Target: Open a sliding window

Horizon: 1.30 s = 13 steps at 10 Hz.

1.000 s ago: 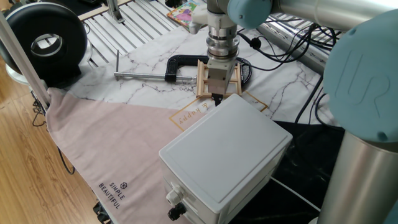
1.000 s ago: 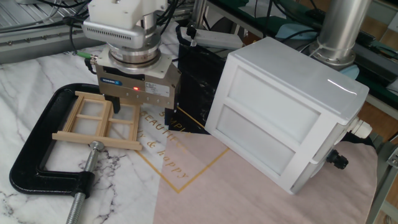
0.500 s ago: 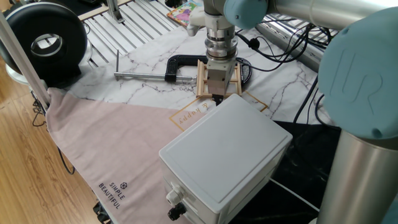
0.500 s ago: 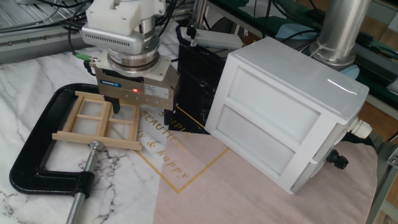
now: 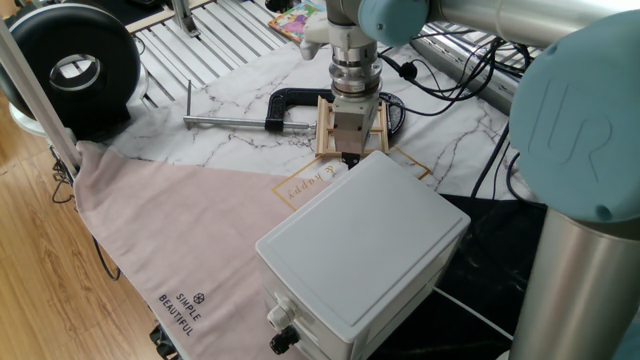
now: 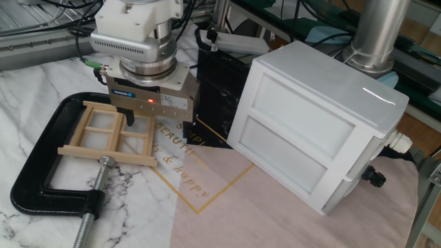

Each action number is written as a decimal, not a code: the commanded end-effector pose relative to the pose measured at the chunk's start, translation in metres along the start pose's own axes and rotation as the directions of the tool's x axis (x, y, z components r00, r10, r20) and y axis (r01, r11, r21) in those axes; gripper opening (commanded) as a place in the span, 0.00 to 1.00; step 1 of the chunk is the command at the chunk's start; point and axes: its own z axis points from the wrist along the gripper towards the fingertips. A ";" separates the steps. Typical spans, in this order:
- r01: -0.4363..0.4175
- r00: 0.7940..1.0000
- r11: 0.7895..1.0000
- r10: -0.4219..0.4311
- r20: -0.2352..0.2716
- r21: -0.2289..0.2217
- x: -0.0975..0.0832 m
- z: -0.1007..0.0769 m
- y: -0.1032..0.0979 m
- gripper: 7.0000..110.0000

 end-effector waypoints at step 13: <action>-0.001 1.000 1.000 0.001 0.022 -0.016 -0.014 0.000 0.006 0.00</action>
